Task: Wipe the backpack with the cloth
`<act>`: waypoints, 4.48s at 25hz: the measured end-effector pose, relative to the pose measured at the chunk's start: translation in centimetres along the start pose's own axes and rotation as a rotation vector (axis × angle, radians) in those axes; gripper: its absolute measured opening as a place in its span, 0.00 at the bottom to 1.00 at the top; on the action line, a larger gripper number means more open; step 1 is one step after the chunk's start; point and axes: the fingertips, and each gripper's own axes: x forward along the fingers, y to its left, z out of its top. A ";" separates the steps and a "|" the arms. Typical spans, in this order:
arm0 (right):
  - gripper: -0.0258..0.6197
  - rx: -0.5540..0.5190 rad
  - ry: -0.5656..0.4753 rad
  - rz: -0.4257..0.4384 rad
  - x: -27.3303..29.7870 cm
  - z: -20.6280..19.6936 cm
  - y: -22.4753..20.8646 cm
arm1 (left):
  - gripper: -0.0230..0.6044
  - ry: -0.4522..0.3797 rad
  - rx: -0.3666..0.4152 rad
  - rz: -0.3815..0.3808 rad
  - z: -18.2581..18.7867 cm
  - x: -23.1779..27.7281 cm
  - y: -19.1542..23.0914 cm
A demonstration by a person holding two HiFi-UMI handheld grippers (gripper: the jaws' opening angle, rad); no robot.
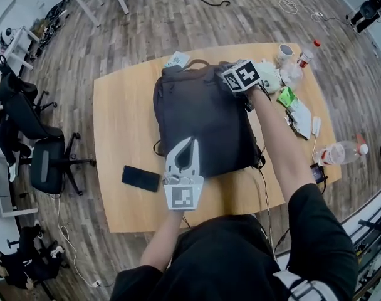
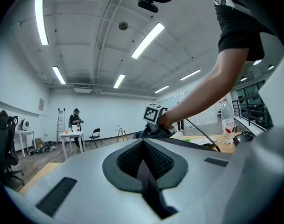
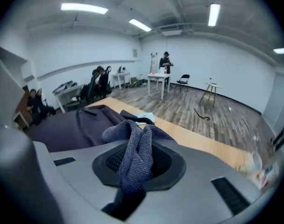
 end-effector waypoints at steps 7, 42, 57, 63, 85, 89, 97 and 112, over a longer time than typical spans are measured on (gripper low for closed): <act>0.13 -0.368 0.250 0.317 5.1 1.8 8.1 | 0.06 0.047 0.003 0.004 -0.6 0.1 0.1; 0.13 -0.444 -0.178 0.039 -8.7 -1.8 21.4 | 0.06 -0.070 -0.204 0.021 0.0 -1.7 2.2; 0.13 -0.341 0.339 0.299 10.5 3.5 11.0 | 0.06 -0.063 -0.108 -0.019 0.0 -1.3 1.7; 0.13 -0.465 0.162 0.440 8.3 7.4 20.1 | 0.06 -0.077 -0.132 -0.024 -0.1 -1.6 2.0; 0.12 -0.118 -0.339 -0.044 -17.5 -15.6 24.5 | 0.06 -0.086 -0.111 -0.055 0.2 -3.2 0.9; 0.12 -0.030 -0.354 -0.253 -20.1 -17.8 18.2 | 0.06 -0.050 -0.147 0.035 -0.9 -4.0 3.1; 0.12 -0.308 -0.321 0.064 -13.4 -11.9 32.5 | 0.06 -0.012 -0.224 0.220 -3.6 -7.4 8.2; 0.12 -0.074 -0.357 -0.362 -18.9 -17.4 21.2 | 0.06 0.000 -0.262 0.265 -4.8 -7.9 9.4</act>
